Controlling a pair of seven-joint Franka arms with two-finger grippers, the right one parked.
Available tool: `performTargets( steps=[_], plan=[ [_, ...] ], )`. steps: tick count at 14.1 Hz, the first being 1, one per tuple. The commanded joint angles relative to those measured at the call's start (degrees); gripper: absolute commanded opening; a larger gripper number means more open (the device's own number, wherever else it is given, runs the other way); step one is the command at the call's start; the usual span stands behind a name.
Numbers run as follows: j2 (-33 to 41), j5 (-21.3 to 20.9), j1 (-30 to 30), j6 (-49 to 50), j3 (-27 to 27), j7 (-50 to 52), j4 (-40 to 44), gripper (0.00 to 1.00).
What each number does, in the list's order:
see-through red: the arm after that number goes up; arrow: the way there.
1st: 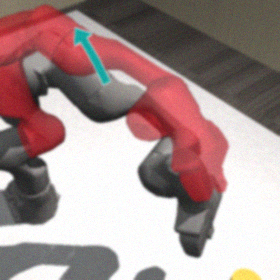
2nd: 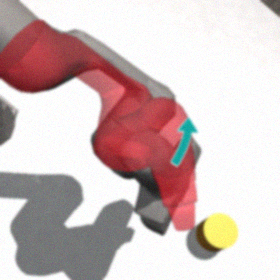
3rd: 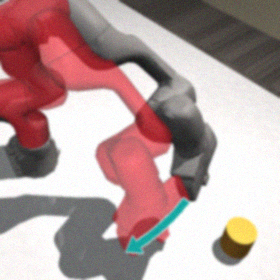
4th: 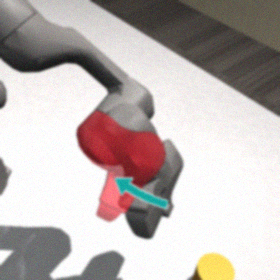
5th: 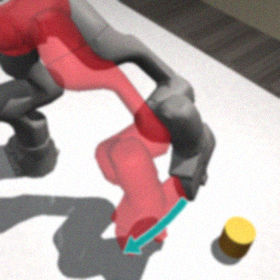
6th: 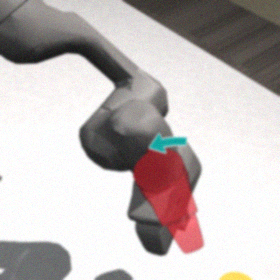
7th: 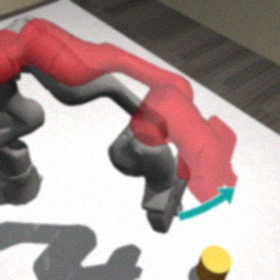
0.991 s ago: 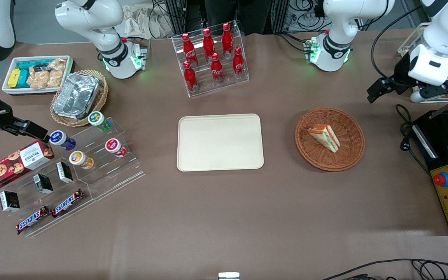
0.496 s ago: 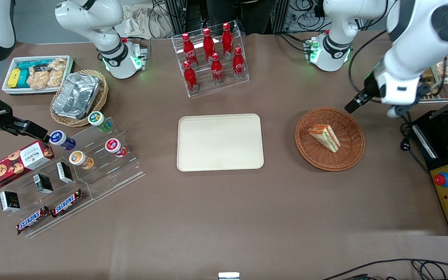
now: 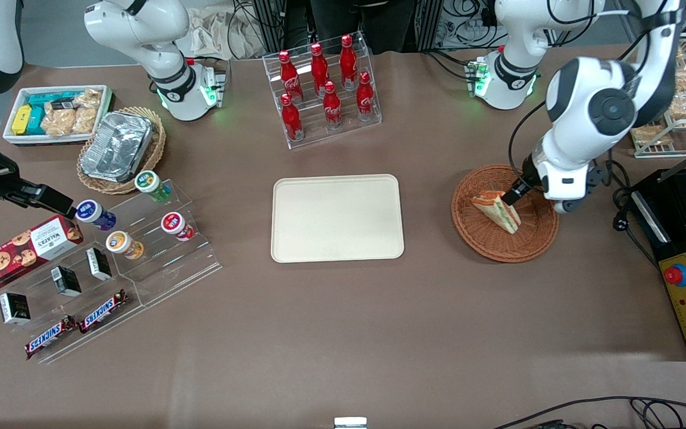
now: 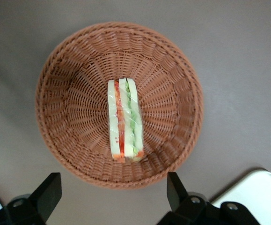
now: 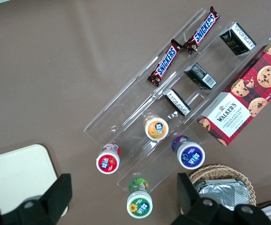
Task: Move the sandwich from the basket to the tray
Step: 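Move the open left gripper down over the sandwich in the wicker basket, then close the left gripper on the wrapped sandwich's upright edge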
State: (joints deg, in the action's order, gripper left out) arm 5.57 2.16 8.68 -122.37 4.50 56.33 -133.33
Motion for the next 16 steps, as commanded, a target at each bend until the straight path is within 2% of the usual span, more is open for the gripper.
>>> performTargets(
  steps=[1, 8, 14, 15, 16],
  plan=[
    [-0.5, 0.0, 0.3, -5.5, -0.3, 1.7, -3.8, 1.00],
    [-9.8, 0.2, 0.6, -16.5, -0.3, 4.7, -5.1, 1.00],
    [-11.0, 0.2, 0.7, -22.0, -0.3, 5.1, -9.1, 0.99],
    [-11.4, 0.2, 0.7, -22.4, -0.3, 5.1, -9.1, 0.82],
    [-11.4, 0.2, 0.7, -22.7, -0.3, 5.2, -9.2, 0.45]
  ],
)
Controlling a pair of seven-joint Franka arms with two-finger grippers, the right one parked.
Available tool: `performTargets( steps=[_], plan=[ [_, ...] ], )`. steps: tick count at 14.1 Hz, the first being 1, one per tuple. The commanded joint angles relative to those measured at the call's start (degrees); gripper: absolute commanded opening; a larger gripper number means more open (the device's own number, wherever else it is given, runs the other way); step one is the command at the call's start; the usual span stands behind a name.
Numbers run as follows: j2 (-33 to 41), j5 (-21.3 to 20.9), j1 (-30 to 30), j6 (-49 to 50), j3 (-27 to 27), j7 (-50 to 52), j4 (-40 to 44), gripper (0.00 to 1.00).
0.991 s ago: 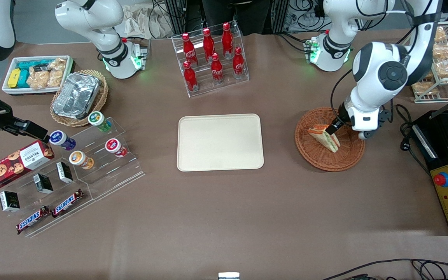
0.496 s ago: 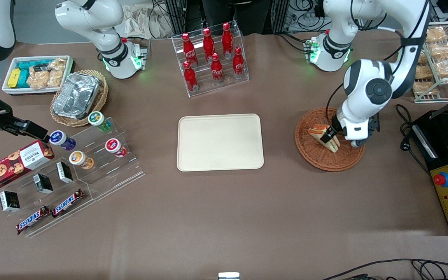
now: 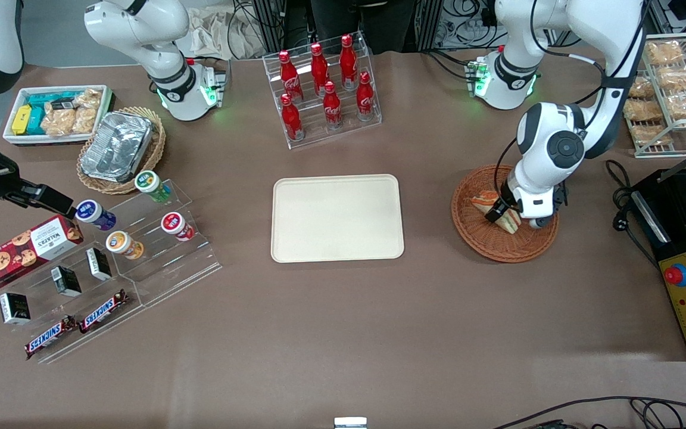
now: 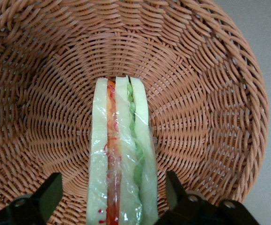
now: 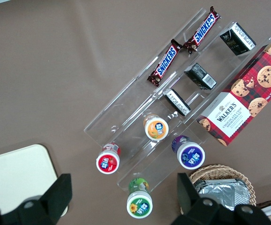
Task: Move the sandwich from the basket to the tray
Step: 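Close the left gripper on the wrapped sandwich's upright edge, then lift the sandwich out of the basket and carry it toward the tray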
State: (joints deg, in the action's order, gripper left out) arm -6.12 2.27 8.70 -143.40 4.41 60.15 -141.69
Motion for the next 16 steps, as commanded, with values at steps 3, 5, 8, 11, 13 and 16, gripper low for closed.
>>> performTargets(
  steps=[3, 5, 8, 11, 13, 16],
  plan=[
    [0.3, -0.1, 0.8, -1.6, -0.2, 1.3, -0.9, 0.00],
    [0.5, -0.2, 0.8, -1.5, -0.2, 1.0, -0.9, 0.00],
    [2.7, -0.2, 0.8, 0.0, -0.2, -0.3, -0.5, 0.00],
    [8.9, -0.7, 0.7, 7.7, -0.2, -2.8, 1.8, 0.00],
    [13.0, -0.6, 0.7, 14.8, -0.1, -6.4, 5.0, 0.00],
    [15.3, 0.0, 0.5, 29.7, 0.0, -13.8, 15.3, 0.00]
  ],
)
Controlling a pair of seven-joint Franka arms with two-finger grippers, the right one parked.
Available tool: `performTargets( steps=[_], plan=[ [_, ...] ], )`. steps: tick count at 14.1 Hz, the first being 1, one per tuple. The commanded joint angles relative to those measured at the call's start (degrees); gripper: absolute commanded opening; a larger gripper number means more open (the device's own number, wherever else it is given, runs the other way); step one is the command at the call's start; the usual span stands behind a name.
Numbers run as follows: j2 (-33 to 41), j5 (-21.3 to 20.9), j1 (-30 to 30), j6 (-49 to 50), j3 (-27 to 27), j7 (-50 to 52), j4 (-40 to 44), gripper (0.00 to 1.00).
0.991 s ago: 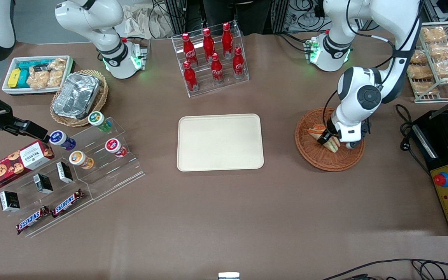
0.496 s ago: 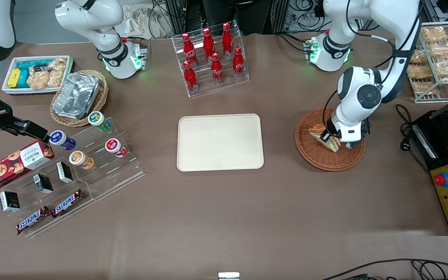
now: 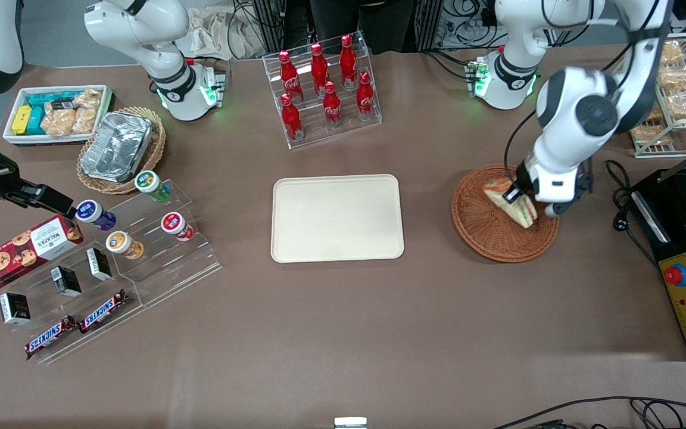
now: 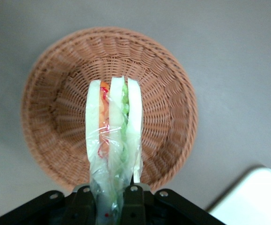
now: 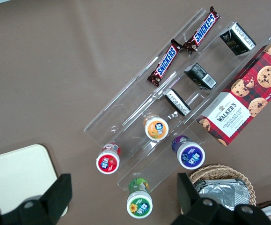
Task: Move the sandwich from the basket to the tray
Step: 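Lift the sandwich out of the basket and carry it toward the tray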
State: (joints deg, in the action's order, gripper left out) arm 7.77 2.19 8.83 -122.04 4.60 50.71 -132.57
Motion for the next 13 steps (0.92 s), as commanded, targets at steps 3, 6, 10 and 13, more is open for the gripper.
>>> performTargets(
  steps=[3, 6, 10, 13],
  plan=[
    [1.1, 0.4, 0.6, 16.7, 0.0, -11.5, 15.3, 0.00],
    [2.2, 1.5, 0.6, 18.1, 4.5, -18.8, 16.0, 0.00],
    [1.1, 2.8, 0.7, 15.3, 11.9, -20.4, 16.6, 0.00],
    [-1.4, 2.9, 1.9, 9.9, 17.4, -18.8, 16.2, 0.00]
  ],
)
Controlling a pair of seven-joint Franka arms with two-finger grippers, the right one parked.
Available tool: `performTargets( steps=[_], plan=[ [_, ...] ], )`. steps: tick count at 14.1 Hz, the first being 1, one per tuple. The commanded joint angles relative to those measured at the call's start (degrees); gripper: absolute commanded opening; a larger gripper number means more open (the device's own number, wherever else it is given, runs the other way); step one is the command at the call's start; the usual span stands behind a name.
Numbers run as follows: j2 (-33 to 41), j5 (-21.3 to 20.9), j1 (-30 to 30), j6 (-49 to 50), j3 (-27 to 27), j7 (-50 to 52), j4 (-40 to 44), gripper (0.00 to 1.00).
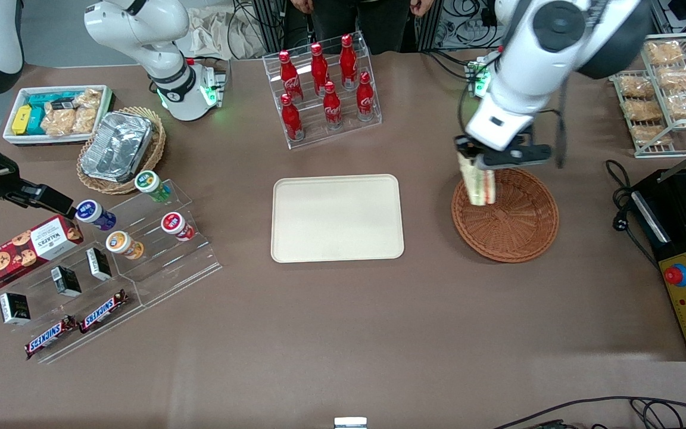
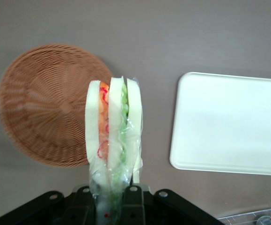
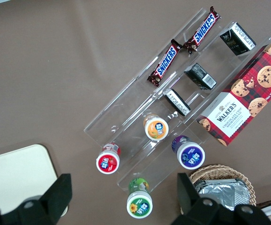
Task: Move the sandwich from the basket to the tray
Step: 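Lift the sandwich out of the basket and carry it toward the tray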
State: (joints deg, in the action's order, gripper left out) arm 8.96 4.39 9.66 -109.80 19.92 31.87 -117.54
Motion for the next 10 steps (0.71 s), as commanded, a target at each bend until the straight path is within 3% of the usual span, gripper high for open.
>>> performTargets(
  steps=[1, 3, 5, 10],
  plan=[
    [-4.0, 0.2, 3.1, -4.4, 2.3, 1.9, 1.2, 0.00],
    [-7.4, -1.1, 7.9, -9.4, 2.2, 7.8, 1.0, 0.00],
    [-11.7, -5.1, 11.0, -13.7, 2.3, 12.9, 1.0, 0.00],
    [-22.4, -8.2, 14.2, -24.0, 2.0, 15.0, 1.1, 0.00]
  ],
)
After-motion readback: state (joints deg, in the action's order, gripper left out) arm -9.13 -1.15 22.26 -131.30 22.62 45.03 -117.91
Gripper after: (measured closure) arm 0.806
